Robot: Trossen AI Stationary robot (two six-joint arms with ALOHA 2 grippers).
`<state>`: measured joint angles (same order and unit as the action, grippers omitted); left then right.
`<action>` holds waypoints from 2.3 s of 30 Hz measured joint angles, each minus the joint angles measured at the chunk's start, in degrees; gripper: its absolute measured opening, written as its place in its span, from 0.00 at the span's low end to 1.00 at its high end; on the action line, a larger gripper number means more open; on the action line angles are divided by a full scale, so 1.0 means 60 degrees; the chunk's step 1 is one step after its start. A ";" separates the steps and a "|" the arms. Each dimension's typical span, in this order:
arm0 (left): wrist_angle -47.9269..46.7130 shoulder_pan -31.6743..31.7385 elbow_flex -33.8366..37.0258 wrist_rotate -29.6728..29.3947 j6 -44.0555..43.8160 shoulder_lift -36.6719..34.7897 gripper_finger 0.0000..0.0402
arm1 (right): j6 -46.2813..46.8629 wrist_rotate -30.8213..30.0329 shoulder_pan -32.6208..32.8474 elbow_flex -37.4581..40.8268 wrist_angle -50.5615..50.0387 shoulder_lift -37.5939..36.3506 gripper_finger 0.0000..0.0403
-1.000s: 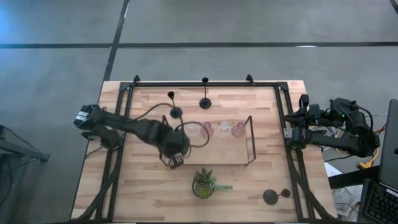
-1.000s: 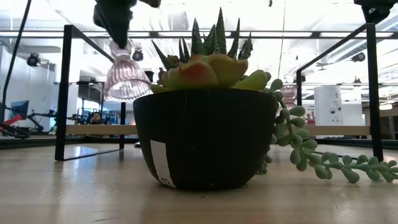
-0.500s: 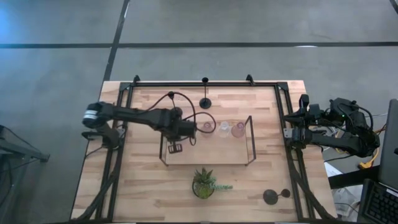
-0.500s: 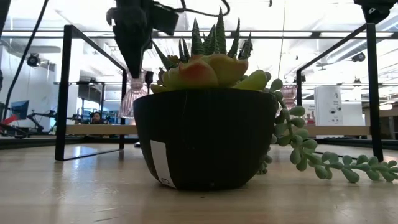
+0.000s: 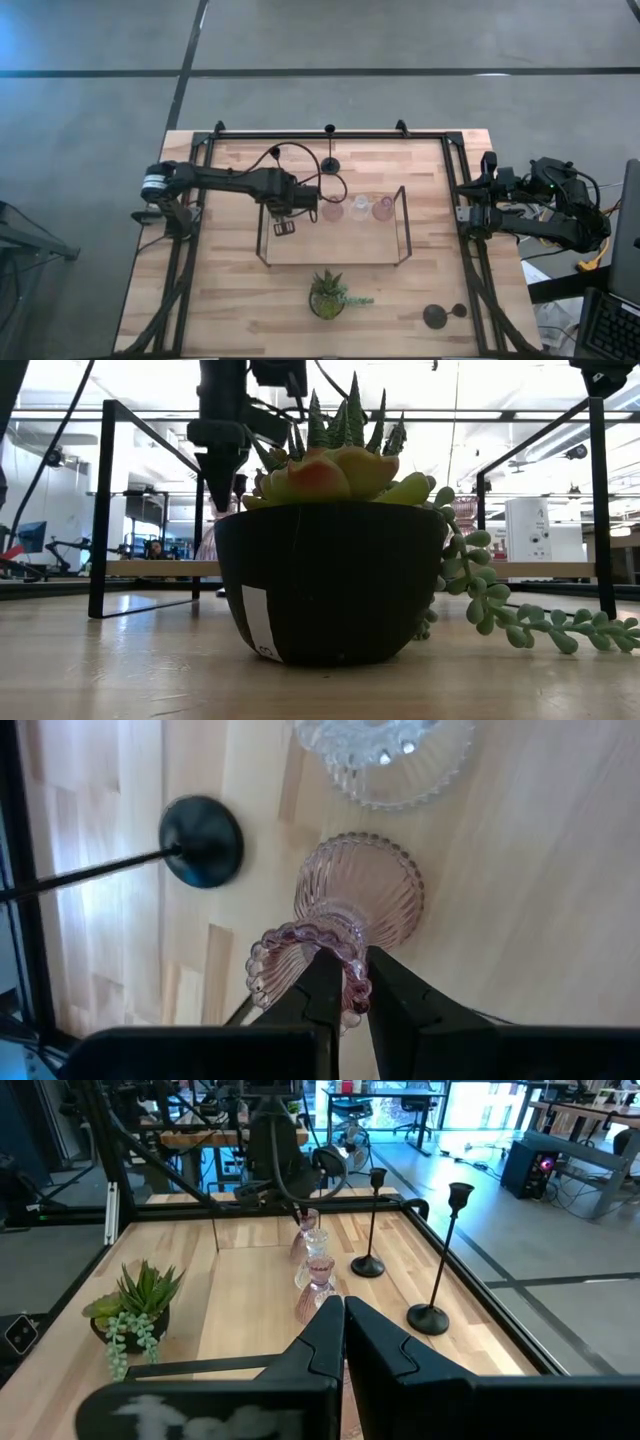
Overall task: Pick & Place candle stick holders
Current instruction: Put the pink candle holder on the shelf
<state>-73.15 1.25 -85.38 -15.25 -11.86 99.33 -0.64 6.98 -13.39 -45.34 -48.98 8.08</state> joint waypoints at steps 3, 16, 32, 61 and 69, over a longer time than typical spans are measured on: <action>0.0119 0.0051 0.0108 -0.0008 0.0136 -0.0046 0.08 | 0.0000 -0.0003 0.0001 -0.0002 -0.0001 0.0000 0.02; 0.0381 0.0197 0.0178 0.0252 0.0292 -0.0070 0.08 | 0.0000 0.0000 -0.0002 0.0000 -0.0001 0.0000 0.02; 0.0351 0.0199 0.0200 0.0598 -0.0056 -0.0142 0.08 | 0.0000 -0.0003 -0.0002 -0.0001 -0.0001 -0.0001 0.02; 0.0363 0.0193 0.0207 0.0720 -0.0251 -0.0173 0.13 | 0.0000 -0.0003 -0.0002 -0.0002 0.0001 0.0000 0.02; 0.0448 0.0193 0.0218 0.0719 -0.0311 -0.0267 0.16 | 0.0002 -0.0003 -0.0001 0.0000 0.0002 0.0000 0.02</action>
<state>-70.46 2.42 -84.07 -10.94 -13.73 97.73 -0.63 6.96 -13.40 -45.34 -48.97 8.08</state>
